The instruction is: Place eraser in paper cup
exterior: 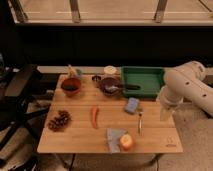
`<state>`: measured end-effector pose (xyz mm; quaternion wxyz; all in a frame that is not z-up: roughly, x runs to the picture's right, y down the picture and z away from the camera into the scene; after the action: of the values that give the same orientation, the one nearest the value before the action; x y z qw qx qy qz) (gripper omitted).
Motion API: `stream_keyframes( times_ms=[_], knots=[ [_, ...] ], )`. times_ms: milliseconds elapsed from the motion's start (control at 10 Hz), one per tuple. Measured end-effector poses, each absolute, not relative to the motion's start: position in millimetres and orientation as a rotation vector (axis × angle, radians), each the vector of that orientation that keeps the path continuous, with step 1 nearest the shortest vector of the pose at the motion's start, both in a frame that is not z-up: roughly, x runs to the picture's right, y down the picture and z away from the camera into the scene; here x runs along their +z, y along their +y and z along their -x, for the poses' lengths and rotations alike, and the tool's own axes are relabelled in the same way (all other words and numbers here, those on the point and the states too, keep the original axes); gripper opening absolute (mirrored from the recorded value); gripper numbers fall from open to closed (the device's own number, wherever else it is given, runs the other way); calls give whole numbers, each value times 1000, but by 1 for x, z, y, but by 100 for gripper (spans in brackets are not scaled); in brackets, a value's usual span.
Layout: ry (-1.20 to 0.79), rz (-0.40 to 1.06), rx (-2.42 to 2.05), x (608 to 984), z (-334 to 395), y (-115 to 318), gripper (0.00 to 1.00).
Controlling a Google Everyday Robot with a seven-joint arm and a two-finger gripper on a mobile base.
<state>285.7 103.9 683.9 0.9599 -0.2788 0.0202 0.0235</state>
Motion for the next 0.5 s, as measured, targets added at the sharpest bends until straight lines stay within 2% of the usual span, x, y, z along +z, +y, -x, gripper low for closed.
stream_keyframes(
  times_ms=[300,500],
  knots=[
    [-73,510,127,681,-282,94,65],
    [-312,371,206,675,-270,73,65]
  ],
)
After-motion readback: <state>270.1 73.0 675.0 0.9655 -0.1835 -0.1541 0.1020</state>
